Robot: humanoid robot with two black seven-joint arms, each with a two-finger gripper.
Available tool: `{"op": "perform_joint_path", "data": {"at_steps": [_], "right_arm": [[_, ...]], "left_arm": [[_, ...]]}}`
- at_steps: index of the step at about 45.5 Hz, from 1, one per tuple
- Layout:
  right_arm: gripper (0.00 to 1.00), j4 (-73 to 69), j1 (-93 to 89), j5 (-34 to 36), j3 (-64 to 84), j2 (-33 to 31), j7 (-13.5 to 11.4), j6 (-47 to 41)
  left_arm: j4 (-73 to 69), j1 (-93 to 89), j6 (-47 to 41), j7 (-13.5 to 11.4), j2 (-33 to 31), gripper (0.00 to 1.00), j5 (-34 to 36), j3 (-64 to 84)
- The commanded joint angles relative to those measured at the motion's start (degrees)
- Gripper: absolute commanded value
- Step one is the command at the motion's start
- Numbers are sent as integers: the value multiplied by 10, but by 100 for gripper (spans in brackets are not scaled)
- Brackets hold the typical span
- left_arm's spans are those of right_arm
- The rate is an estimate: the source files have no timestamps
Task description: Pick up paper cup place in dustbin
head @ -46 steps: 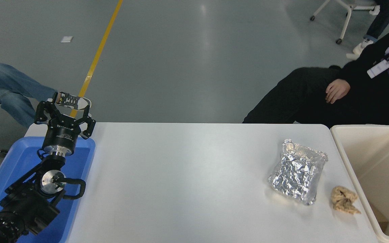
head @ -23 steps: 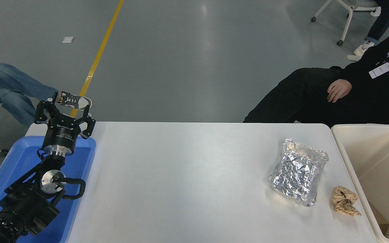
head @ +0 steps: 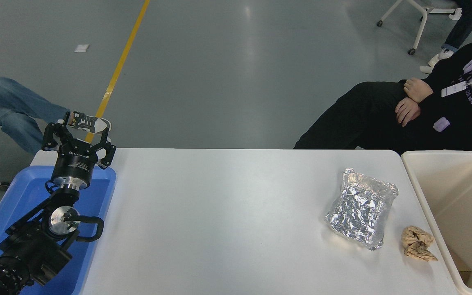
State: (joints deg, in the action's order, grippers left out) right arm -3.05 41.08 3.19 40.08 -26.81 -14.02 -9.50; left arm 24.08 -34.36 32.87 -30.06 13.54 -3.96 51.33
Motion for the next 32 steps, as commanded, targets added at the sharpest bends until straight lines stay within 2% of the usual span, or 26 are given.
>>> {"op": "perform_joint_path", "data": {"at_steps": [1, 9, 18, 20, 21, 22, 32], "right_arm": [[79, -14, -1, -1, -14, -1, 0, 45], [80, -63, 22, 0, -14, -17, 1, 53], [81, -209, 116, -6, -1, -95, 0, 53], [89, -233, 141, -6, 8, -106, 0, 51], [98, -244, 154, -6, 16, -111, 0, 48], [100, -253, 167, -4, 25, -115, 0, 45], [100, -418, 318, -1, 136, -146, 0, 39]], "left_arm": [[0, 0, 0, 0, 0, 99, 0, 0], [0, 0, -1, 0, 0, 99, 0, 0], [0, 0, 0, 0, 0, 99, 0, 0], [0, 0, 0, 0, 0, 99, 0, 0], [0, 0, 0, 0, 0, 99, 0, 0], [1, 0, 0, 0, 0, 99, 0, 0], [0, 0, 0, 0, 0, 99, 0, -1]]}}
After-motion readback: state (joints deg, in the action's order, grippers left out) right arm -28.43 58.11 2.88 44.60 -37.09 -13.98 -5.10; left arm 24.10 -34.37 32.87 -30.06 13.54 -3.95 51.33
